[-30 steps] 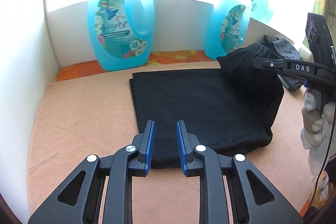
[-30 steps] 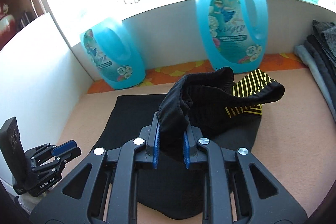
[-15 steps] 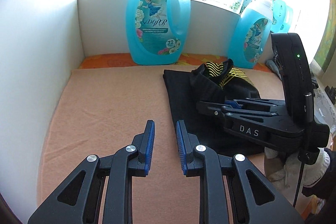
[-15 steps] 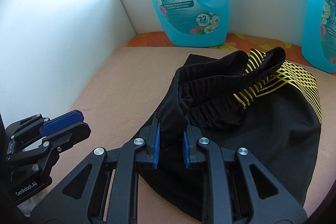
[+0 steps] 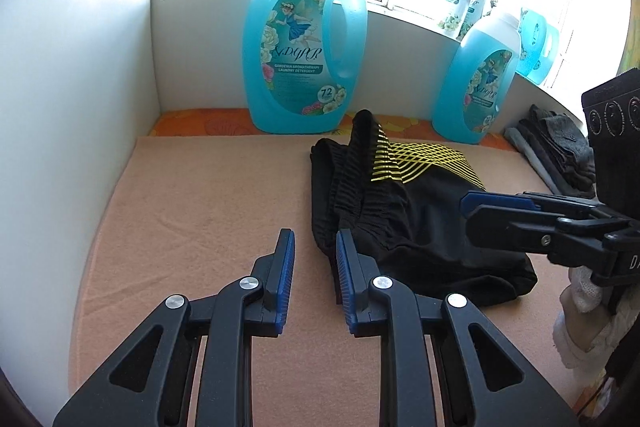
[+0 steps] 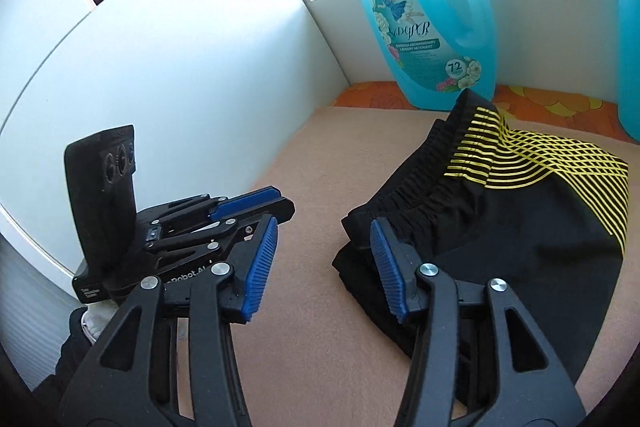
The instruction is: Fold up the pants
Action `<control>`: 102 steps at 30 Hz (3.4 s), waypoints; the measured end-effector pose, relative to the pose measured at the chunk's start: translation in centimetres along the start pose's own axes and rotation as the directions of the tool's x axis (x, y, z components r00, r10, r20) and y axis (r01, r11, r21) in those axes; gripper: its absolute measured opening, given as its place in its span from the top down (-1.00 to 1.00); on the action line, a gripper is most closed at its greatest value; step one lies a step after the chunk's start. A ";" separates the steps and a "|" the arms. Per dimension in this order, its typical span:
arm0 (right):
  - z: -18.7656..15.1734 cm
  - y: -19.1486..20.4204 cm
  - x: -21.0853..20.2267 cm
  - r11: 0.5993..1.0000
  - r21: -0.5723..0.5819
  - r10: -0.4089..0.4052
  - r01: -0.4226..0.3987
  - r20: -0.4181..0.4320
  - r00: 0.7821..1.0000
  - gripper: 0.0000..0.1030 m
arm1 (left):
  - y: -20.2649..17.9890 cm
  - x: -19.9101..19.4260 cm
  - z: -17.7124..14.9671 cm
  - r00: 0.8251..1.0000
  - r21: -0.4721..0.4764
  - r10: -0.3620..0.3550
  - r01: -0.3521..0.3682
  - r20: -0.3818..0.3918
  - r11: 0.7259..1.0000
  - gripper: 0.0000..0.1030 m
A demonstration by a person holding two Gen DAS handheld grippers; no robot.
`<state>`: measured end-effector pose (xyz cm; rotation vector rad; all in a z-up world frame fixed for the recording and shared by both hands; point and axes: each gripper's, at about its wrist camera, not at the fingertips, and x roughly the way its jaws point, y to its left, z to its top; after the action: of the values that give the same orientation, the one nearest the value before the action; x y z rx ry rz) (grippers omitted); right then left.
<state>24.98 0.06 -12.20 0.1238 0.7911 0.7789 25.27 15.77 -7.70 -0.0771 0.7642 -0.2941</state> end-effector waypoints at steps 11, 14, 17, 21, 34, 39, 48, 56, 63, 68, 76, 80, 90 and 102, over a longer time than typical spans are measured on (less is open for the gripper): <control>-5.5 -6.3 -4.8 0.937 -0.097 -0.342 0.335 -0.075 0.937 0.01 | -4.0 4.0 0.6 0.993 0.041 -0.104 0.107 -0.058 0.993 0.01; -6.3 -7.3 -4.7 0.933 -0.096 -0.356 0.347 -0.099 0.929 0.01 | -5.4 5.8 0.4 0.995 0.146 0.023 -0.008 -0.101 0.989 0.01; -6.8 -7.1 -4.4 0.929 -0.122 -0.362 0.349 -0.109 0.926 0.01 | -4.2 6.7 0.0 0.991 0.091 0.029 -0.017 -0.131 0.996 0.01; -7.6 -6.4 -2.9 0.904 -0.197 -0.406 0.380 -0.113 0.907 0.01 | -4.1 6.2 -0.7 0.993 0.107 0.037 -0.025 -0.112 0.994 0.43; -7.7 -7.8 -2.0 0.884 -0.211 -0.450 0.417 -0.146 0.881 0.01 | -2.6 3.0 -1.3 0.989 0.101 0.133 -0.126 -0.064 0.987 0.83; -7.8 -7.8 -2.0 0.887 -0.201 -0.446 0.415 -0.145 0.883 0.01 | -4.1 2.8 0.6 0.999 0.081 0.007 -0.003 -0.046 0.997 0.06; -8.0 -8.0 -1.9 0.888 -0.200 -0.445 0.414 -0.147 0.883 0.01 | -6.1 6.6 -1.3 0.983 0.218 0.141 -0.113 -0.118 0.969 0.42; -8.0 -8.0 -1.7 0.883 -0.219 -0.451 0.414 -0.159 0.878 0.01 | -5.3 4.3 -2.2 0.989 0.168 0.129 -0.116 -0.071 0.979 0.69; -4.1 -6.9 -4.1 0.929 -0.189 -0.343 0.317 -0.122 0.931 0.01 | -5.7 2.8 -1.0 0.993 0.175 0.101 -0.089 -0.062 0.980 0.41; 3.3 -6.0 -1.2 0.969 -0.132 -0.225 0.208 -0.129 0.966 0.01 | -6.2 3.4 -1.1 0.994 0.185 0.083 -0.068 -0.070 0.980 0.41; 8.8 -4.1 11.1 0.953 -0.164 -0.286 0.253 -0.226 0.931 0.01 | -5.6 2.8 -1.8 0.997 0.169 0.061 -0.053 -0.046 0.984 0.48; 9.0 -4.7 15.1 0.921 -0.181 -0.382 0.344 -0.259 0.887 0.01 | -5.6 2.4 -2.1 0.998 0.183 0.064 -0.058 -0.024 0.981 0.72; 9.4 -7.3 14.7 0.979 0.038 -0.188 0.202 -0.237 0.953 0.63 | -5.8 2.5 -2.7 0.998 0.207 0.059 -0.055 -0.016 0.977 0.81; 8.0 -8.8 5.0 0.976 0.003 -0.217 0.219 -0.111 0.970 -0.01 | -4.8 1.1 -2.9 0.990 0.181 0.140 -0.136 -0.010 0.974 0.80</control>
<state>37.76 -1.48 -12.80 0.0067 0.8993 0.5744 22.91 11.01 -9.63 0.1495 0.7582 -0.2307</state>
